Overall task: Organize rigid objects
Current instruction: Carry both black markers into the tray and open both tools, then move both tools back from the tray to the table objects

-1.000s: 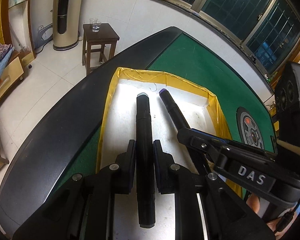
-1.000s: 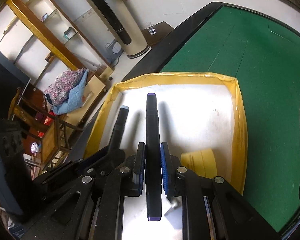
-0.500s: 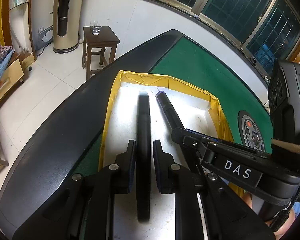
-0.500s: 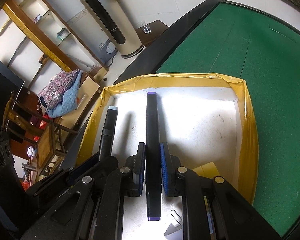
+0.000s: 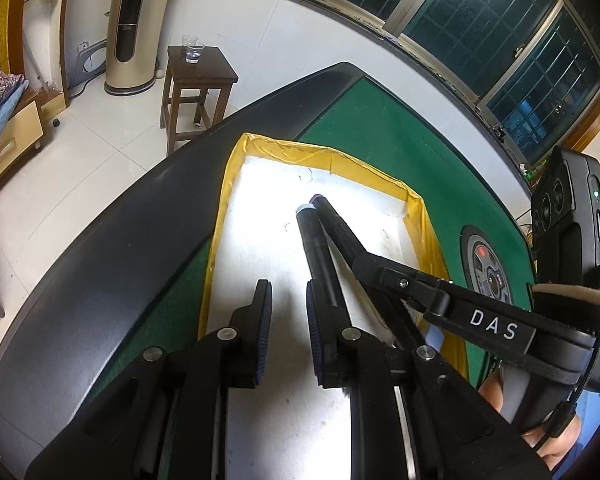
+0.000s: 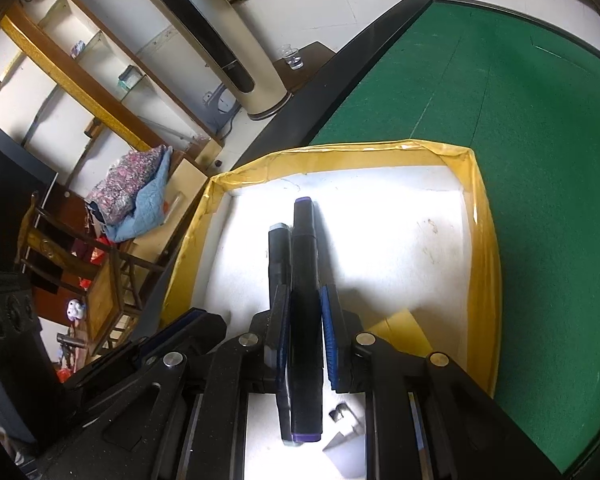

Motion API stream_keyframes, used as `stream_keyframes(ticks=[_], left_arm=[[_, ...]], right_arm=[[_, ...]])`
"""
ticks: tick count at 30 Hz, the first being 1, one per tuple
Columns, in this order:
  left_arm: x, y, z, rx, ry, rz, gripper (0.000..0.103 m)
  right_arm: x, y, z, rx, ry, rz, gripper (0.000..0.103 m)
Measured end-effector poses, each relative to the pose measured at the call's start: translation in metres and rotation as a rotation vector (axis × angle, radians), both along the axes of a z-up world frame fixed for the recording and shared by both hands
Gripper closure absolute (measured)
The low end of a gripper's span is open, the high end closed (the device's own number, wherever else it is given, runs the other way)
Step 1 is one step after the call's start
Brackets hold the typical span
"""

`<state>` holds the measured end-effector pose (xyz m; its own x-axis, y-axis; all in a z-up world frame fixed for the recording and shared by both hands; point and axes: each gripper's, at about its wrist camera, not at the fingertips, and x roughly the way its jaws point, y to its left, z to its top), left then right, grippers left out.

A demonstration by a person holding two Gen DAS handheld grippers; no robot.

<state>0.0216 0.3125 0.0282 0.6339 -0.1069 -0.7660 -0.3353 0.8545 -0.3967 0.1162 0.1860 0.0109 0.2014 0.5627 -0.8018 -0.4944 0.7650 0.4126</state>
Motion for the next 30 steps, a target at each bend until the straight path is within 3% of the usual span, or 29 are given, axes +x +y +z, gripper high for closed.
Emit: stream_keyframes(ticks=[8,12,14,22,30], left_arm=[[-0.008,-0.007,0.01,-0.001,-0.012,-0.005,0.088],[-0.014,-0.011,0.015,0.004,-0.018,-0.006,0.088],[-0.018,-0.013,0.017,0.001,-0.023,-0.007,0.088],[-0.042,-0.033,0.025,-0.011,-0.068,-0.036,0.088],[-0.07,-0.074,0.028,-0.004,-0.096,-0.055,0.088]], right_arm=[[-0.009,0.001,0.005,-0.009,0.0,0.024,0.088],[-0.014,0.0,0.008,-0.012,-0.015,0.048,0.076],[-0.018,-0.002,0.012,-0.012,-0.031,0.051,0.076],[-0.046,-0.05,0.026,0.09,-0.058,0.081,0.076],[-0.069,-0.095,0.017,0.171,-0.009,0.096,0.076]])
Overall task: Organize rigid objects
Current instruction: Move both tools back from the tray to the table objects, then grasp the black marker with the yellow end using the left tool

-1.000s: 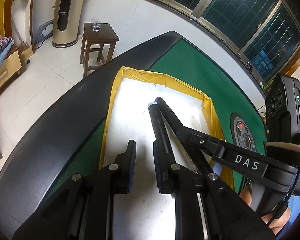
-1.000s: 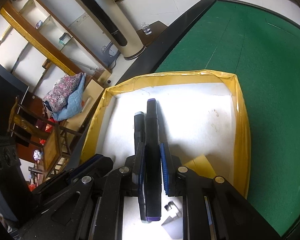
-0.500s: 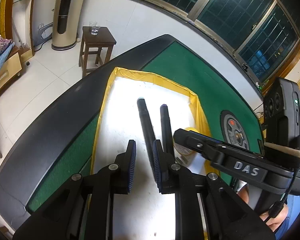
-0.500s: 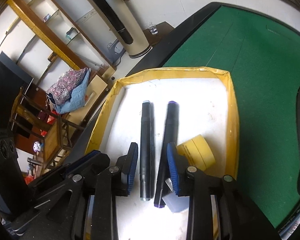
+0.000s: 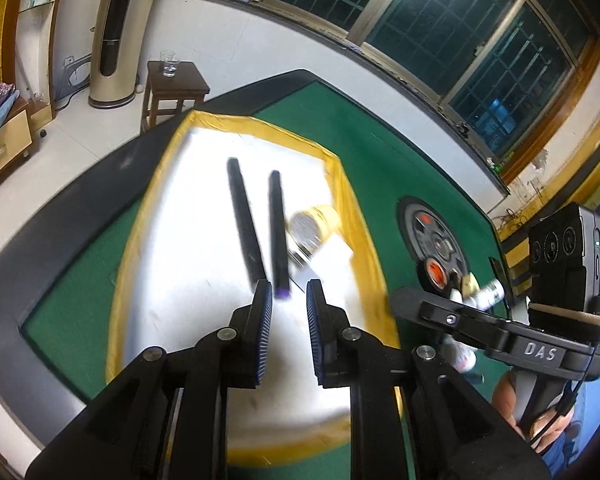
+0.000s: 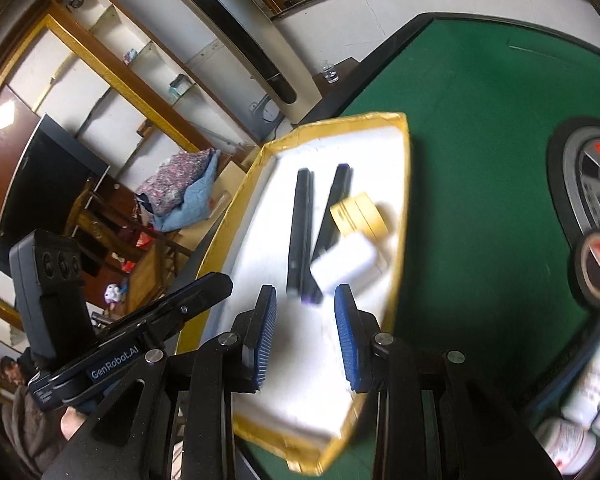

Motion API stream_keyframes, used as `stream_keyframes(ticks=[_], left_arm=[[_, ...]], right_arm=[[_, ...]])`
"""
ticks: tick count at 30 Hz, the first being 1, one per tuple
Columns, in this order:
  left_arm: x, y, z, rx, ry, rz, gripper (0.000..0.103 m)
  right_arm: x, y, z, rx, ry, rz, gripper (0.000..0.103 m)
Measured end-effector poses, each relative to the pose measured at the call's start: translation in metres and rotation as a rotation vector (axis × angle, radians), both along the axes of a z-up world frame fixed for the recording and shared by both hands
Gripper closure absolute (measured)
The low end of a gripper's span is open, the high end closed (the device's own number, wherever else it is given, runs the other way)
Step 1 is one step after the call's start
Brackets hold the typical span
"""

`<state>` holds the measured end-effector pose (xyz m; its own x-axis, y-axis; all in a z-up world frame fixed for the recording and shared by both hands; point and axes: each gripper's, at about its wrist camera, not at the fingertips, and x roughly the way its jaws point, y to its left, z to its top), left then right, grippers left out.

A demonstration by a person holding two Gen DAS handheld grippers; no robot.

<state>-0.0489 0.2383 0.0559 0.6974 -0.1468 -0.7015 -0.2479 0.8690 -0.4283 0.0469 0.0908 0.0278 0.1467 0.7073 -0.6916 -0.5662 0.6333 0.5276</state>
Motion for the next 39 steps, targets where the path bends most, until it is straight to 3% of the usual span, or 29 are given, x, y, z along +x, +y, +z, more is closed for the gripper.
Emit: stream_keyframes(ticks=[3,7,11,17,21,29,34,37,39], left_arm=[[-0.02,-0.036,0.005,0.023,-0.028,-0.058,0.088],[-0.041,-0.089,0.008,0.015,-0.077,-0.177,0.085],[-0.045,-0.141,-0.002,-0.017,-0.062,-0.31,0.084],[-0.033,-0.194,-0.016,0.016,0.002,-0.398,0.084],[-0.029,-0.201,-0.02,0.015,0.032,-0.396,0.084],[-0.027,-0.192,-0.029,-0.005,0.074,-0.366,0.084],[-0.03,-0.191,-0.031,-0.035,0.105,-0.369,0.084],[-0.029,-0.195,-0.032,-0.038,0.136,-0.373,0.084],[-0.029,-0.201,-0.034,0.013,0.184,-0.354,0.084]], right_arm=[[-0.018,-0.031,0.002,0.053,0.003,0.034,0.076],[-0.042,-0.095,0.002,0.051,-0.067,0.042,0.076],[-0.047,-0.166,-0.007,-0.016,-0.116,-0.05,0.076],[-0.027,-0.232,-0.027,-0.036,-0.073,-0.208,0.076],[-0.017,-0.233,-0.039,-0.015,-0.019,-0.205,0.076],[-0.037,-0.209,-0.049,0.004,0.061,-0.019,0.076],[-0.046,-0.191,-0.066,0.141,0.248,0.147,0.075],[-0.04,-0.202,-0.062,0.138,0.218,0.09,0.075],[-0.038,-0.207,-0.06,0.108,0.181,0.037,0.075]])
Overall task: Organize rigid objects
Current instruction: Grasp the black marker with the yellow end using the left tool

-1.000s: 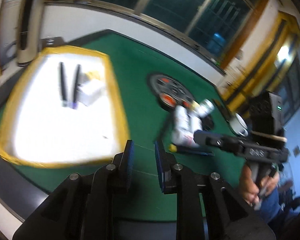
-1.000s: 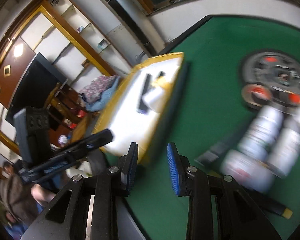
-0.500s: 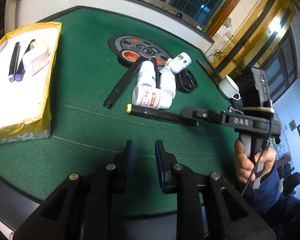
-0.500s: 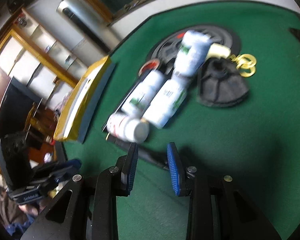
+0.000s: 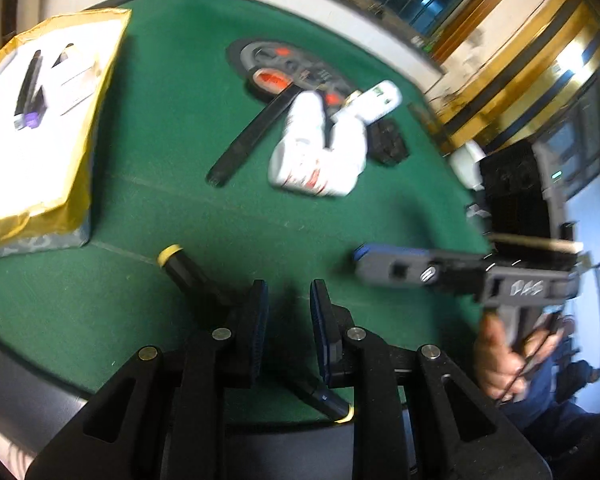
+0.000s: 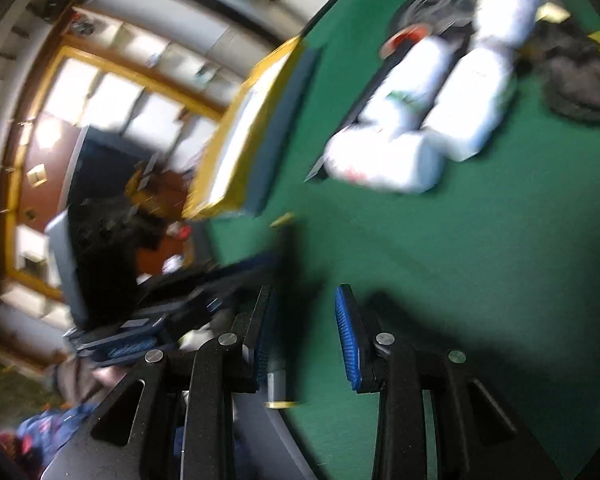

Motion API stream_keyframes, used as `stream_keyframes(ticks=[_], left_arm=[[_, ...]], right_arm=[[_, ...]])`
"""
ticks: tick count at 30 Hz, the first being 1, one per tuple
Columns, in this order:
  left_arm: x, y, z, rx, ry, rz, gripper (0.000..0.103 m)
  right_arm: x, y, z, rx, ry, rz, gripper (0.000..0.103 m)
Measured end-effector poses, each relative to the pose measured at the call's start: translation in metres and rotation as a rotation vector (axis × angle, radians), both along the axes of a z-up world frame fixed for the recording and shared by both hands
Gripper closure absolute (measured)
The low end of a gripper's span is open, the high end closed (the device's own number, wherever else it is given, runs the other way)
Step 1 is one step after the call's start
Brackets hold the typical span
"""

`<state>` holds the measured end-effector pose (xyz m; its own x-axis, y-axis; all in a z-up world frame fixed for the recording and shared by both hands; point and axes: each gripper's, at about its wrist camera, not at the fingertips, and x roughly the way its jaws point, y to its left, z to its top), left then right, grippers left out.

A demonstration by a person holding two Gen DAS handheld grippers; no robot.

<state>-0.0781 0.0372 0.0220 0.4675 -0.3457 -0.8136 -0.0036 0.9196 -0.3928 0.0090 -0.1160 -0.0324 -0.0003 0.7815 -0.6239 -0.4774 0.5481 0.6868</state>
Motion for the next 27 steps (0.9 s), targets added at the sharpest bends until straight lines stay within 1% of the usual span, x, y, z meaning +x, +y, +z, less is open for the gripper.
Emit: stream_keyframes(ticks=[2,5,8,12,13,14,15,17,22,23,24,26,27], left_arm=[[-0.004,-0.006,0.002,0.054,0.003,-0.004,0.084],[-0.01,-0.008,0.002,0.089,0.005,0.006,0.084],[-0.023,0.0,0.007,0.045,0.001,0.02,0.084],[-0.047,0.011,0.019,0.033,-0.028,0.055,0.084],[-0.047,0.013,0.018,0.033,-0.023,0.066,0.073],[-0.048,0.013,0.016,0.031,-0.012,0.08,0.061],[-0.049,0.013,0.013,0.024,-0.007,0.09,0.058],[-0.043,0.009,0.01,0.012,0.001,0.089,0.058],[-0.029,-0.003,-0.005,0.062,0.052,0.095,0.058],[-0.027,-0.007,-0.002,0.093,0.021,0.093,0.057],[-0.023,-0.011,-0.004,0.127,0.024,0.078,0.057],[-0.019,-0.014,-0.003,0.172,0.004,0.047,0.058],[-0.016,-0.017,-0.003,0.203,-0.019,0.015,0.058]], right_arm=[[-0.001,-0.003,0.002,-0.001,-0.01,-0.014,0.075],[-0.007,-0.002,0.007,-0.002,-0.038,-0.014,0.075],[-0.009,-0.005,0.008,-0.003,-0.046,-0.022,0.075],[-0.004,-0.006,0.008,0.001,-0.05,-0.039,0.075],[-0.004,-0.008,0.009,0.003,-0.052,-0.041,0.075],[-0.003,-0.008,0.009,0.006,-0.054,-0.042,0.075],[-0.004,-0.008,0.01,0.009,-0.058,-0.041,0.075],[-0.006,-0.005,0.012,0.009,-0.068,-0.038,0.075],[-0.011,-0.007,0.022,0.005,-0.127,-0.054,0.075],[-0.011,-0.008,0.024,0.003,-0.142,-0.06,0.075],[-0.011,-0.008,0.025,-0.001,-0.158,-0.066,0.075],[-0.011,-0.009,0.029,-0.013,-0.181,-0.078,0.075],[-0.01,-0.009,0.031,-0.017,-0.19,-0.081,0.075]])
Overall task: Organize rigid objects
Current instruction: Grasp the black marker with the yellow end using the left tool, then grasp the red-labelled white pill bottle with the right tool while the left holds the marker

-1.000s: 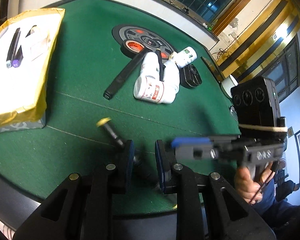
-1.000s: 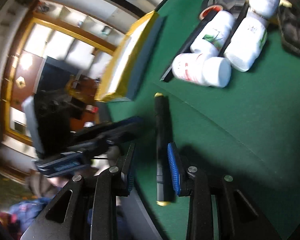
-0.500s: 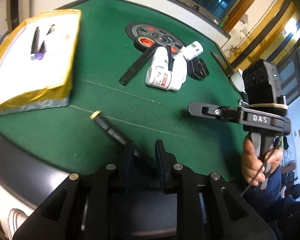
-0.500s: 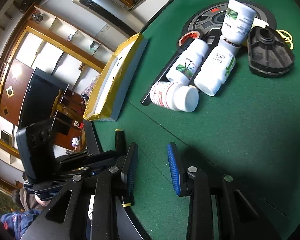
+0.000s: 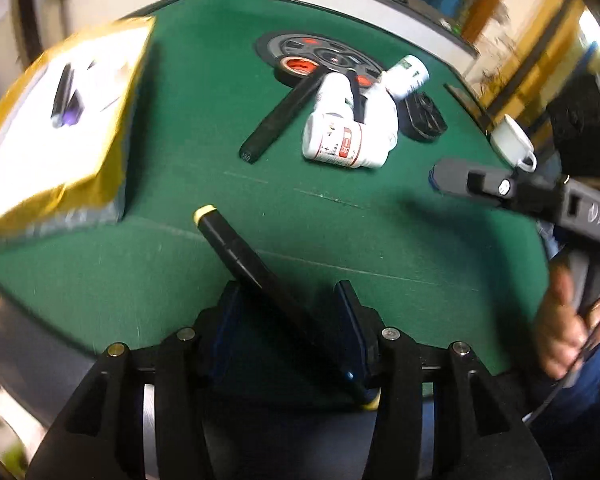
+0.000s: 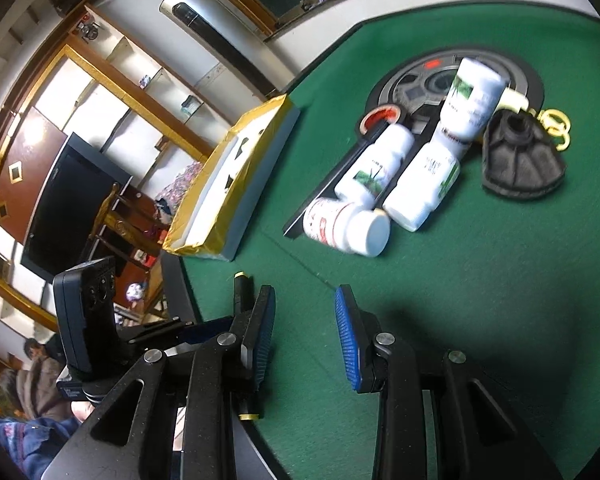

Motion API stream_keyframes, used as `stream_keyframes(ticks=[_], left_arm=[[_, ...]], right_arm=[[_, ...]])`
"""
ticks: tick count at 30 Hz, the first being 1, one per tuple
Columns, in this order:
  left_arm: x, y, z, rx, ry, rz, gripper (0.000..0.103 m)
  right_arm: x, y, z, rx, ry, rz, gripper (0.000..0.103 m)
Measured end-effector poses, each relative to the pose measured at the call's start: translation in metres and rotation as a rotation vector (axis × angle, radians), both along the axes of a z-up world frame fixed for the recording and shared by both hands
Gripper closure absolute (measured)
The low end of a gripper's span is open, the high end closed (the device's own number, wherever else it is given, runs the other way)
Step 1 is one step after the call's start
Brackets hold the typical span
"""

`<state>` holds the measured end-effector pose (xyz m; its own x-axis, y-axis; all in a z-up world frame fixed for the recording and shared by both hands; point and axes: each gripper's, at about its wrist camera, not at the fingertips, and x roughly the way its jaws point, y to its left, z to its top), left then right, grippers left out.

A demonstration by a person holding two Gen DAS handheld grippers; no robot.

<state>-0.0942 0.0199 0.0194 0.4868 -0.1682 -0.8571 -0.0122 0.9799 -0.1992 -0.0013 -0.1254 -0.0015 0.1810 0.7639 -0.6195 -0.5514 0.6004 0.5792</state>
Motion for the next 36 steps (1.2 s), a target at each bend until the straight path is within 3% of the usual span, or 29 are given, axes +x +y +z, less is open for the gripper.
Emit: stream_keyframes(ticks=[1,2,3,6,10,15,21,25,30,33,36], left_arm=[[0.004,-0.004,-0.001,0.047,-0.014,-0.044,0.06],[0.006,-0.009,-0.001,0.111,-0.028,-0.08,0.071],[0.008,-0.01,-0.001,0.144,-0.039,-0.105,0.071],[0.007,-0.005,0.0,0.125,-0.041,-0.145,0.071],[-0.003,0.013,0.001,0.078,-0.058,-0.119,0.069],[-0.008,0.017,0.001,0.047,-0.064,-0.109,0.068],[-0.005,0.016,0.0,0.044,-0.064,-0.106,0.069],[0.003,0.012,-0.002,0.051,-0.07,-0.087,0.068],[0.002,-0.001,-0.005,0.153,-0.095,-0.121,0.067],[0.003,0.005,-0.004,0.116,-0.089,-0.122,0.069],[0.004,0.015,-0.003,0.069,-0.076,-0.111,0.072]], right_arm=[[0.001,0.0,0.002,-0.007,-0.008,-0.005,0.075],[0.003,0.001,0.004,-0.013,-0.016,-0.01,0.075],[0.005,0.003,0.008,-0.022,-0.03,-0.016,0.075],[0.012,0.015,0.017,-0.074,-0.088,-0.021,0.075],[0.03,0.037,0.02,-0.152,-0.165,-0.027,0.075],[0.048,0.053,0.0,-0.158,-0.127,-0.009,0.075],[0.023,0.059,0.006,-0.165,-0.156,0.121,0.072],[0.015,0.069,0.007,-0.249,-0.245,0.107,0.064],[0.015,0.079,0.002,-0.325,-0.318,0.097,0.063],[0.014,0.081,-0.001,-0.349,-0.335,0.096,0.062],[0.001,0.084,0.001,-0.36,-0.317,0.172,0.063]])
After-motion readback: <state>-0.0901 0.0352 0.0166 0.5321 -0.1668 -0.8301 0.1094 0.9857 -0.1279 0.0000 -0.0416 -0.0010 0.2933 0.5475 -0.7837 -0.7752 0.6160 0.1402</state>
